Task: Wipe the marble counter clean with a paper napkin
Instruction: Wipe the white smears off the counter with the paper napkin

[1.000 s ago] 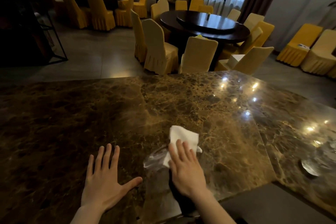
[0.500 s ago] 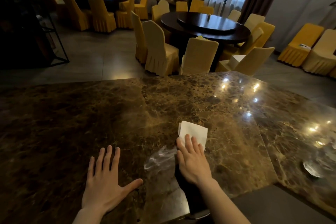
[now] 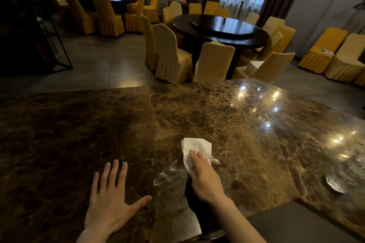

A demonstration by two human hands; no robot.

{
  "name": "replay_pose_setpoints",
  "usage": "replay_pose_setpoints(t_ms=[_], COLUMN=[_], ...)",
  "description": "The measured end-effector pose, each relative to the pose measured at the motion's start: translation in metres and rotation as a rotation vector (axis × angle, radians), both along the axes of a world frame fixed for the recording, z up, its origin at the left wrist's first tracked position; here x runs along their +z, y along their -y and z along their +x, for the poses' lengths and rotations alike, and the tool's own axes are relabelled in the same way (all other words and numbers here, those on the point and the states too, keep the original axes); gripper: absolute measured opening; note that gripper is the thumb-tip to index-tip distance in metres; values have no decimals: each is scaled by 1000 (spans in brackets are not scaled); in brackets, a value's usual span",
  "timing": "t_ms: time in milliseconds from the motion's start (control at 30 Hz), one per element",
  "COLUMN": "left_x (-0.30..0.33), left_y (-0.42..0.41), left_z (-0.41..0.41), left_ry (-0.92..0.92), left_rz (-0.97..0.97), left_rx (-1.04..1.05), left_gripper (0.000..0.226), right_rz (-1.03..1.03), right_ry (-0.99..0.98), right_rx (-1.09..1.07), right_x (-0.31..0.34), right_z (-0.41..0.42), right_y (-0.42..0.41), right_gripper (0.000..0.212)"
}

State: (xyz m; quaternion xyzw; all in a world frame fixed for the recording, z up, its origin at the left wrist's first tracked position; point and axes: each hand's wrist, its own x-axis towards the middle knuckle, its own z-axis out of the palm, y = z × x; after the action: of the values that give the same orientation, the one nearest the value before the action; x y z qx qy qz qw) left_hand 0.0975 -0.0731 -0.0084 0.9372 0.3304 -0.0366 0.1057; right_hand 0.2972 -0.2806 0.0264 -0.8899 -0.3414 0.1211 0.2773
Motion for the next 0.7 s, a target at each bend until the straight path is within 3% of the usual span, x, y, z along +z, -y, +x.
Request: replay_pose_setpoints(t_ms=[100, 200, 367, 533, 600, 700], left_x=[-1, 0, 2, 6, 8, 8], left_y=[0, 1, 0, 2, 3, 3], left_z=[-1, -1, 1, 0, 1, 1], left_ry=[-6, -15, -20, -60, -61, -50], left_rz=[8, 10, -2, -2, 2, -4], left_rx=[9, 0, 5, 7, 2, 5], left_gripper=[138, 137, 137, 139, 140, 141], right_rz=[45, 63, 8, 327, 298, 56], right_ry=[116, 222, 219, -92, -11, 124], right_rx=[112, 82, 83, -382, -457, -233], right_x=[-4, -1, 9, 28, 30, 16], right_z=[-9, 10, 27, 66, 83, 87], right_y=[6, 16, 13, 22, 30, 36], right_gripper=[48, 49, 26, 20, 21, 26])
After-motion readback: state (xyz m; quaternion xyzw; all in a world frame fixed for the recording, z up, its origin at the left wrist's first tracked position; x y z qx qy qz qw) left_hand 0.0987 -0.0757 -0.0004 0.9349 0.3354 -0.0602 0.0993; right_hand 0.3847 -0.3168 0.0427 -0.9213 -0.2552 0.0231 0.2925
